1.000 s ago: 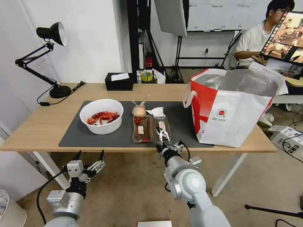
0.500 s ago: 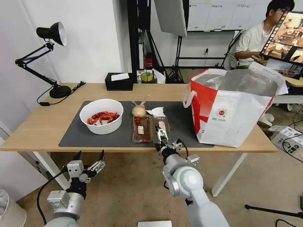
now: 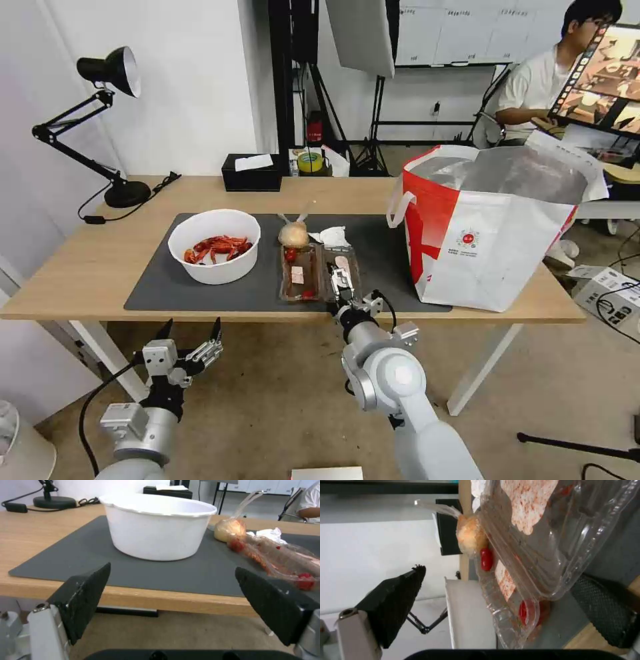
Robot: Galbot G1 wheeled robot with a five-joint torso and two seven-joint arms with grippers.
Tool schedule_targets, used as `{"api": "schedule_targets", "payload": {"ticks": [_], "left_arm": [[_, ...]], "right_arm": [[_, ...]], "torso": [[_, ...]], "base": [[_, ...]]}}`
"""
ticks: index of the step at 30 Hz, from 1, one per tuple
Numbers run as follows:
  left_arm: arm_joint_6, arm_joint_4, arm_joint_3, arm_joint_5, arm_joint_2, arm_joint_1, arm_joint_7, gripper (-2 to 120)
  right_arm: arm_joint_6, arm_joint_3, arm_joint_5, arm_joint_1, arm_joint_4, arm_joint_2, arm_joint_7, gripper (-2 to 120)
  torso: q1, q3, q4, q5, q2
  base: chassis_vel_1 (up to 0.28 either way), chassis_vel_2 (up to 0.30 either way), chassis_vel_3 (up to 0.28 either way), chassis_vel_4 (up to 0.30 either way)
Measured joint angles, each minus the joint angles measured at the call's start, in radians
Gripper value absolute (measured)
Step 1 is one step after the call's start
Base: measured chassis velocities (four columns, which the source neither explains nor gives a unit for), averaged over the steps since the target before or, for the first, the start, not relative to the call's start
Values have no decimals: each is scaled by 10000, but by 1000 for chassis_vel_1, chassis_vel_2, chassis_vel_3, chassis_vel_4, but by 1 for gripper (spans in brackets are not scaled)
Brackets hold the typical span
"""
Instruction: Pick up the trash from the table and place it into the takeout bag.
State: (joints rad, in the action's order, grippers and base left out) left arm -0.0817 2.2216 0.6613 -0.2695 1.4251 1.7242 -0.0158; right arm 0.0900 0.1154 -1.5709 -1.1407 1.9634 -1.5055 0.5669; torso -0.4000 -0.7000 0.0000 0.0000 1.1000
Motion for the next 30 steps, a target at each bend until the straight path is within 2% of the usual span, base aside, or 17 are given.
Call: {"api": "schedule_targets", "payload": {"ticks": [12,30], "left_arm": [[42,85,8,1,31,86,0,100],[99,218,-39,94,113,205,1,100]], "right_arm": [[-85,126,877,-10,156,115,-241,100],[-240,338,1079,174,861,613,-382,100]], "torso": [[1,0,0,1,0],[0,0,0,0,0]], "base": [[0,0,0,0],[0,0,0,0]]}}
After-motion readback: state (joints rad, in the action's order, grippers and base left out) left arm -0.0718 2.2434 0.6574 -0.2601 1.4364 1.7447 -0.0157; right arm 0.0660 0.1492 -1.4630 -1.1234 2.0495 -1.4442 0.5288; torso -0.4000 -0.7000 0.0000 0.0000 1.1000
